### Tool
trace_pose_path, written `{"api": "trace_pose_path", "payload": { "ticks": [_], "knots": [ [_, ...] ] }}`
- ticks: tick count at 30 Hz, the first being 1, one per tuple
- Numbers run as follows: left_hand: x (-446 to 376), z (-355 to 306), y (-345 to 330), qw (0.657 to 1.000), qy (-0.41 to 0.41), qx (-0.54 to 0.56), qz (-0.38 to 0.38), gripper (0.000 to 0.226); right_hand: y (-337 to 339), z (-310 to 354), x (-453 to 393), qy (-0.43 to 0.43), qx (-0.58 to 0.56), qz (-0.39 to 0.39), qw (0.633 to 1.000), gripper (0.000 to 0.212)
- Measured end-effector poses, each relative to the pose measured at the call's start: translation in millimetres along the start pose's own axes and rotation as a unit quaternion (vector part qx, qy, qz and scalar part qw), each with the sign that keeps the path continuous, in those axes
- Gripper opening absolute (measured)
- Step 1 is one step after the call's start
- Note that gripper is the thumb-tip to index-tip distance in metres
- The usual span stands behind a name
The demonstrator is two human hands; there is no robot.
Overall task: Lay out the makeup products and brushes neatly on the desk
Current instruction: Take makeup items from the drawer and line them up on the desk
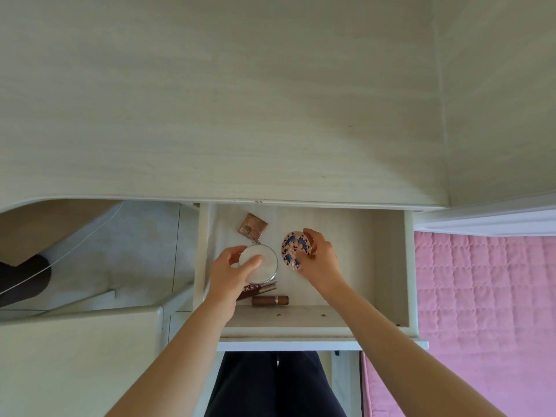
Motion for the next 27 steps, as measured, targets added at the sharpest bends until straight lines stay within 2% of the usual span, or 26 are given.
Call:
{"api": "trace_pose_path", "payload": {
  "ticks": [3, 6, 12, 20, 27],
  "knots": [
    [13, -16, 8, 0.995, 0.038, 0.092, 0.008, 0.036, 15, 15, 31, -0.045, -0.136, 0.066, 0.987, 0.042],
    [23, -39, 17, 0.982, 0.048, 0.181, 0.021, 0.027, 25, 28, 61, -0.034, -0.206, 0.11, 0.972, 0.029],
    [28, -88, 41, 0.962, 0.0, 0.269, 0.034, 0.026, 27, 68, 96, -0.001, -0.279, 0.118, 0.953, 0.02],
    [5, -161, 49, 0.969, -0.148, 0.197, -0.024, 0.015, 23, 139, 101, 0.069, -0.299, 0.061, 0.95, 0.015],
    [-45, -196, 41, 0.966, -0.183, 0.153, -0.099, 0.012, 26, 203, 68, 0.091, -0.303, 0.032, 0.948, 0.016]
  ]
}}
Point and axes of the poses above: each hand's wrist, its own x-axis away from the middle knuckle, its own y-axis out of the back of the hand, z = x × y, the point moved 1 cm from there along -x, towards the middle knuckle, and after that the axes turned 15 degrees about -y, right-handed, at the moved point
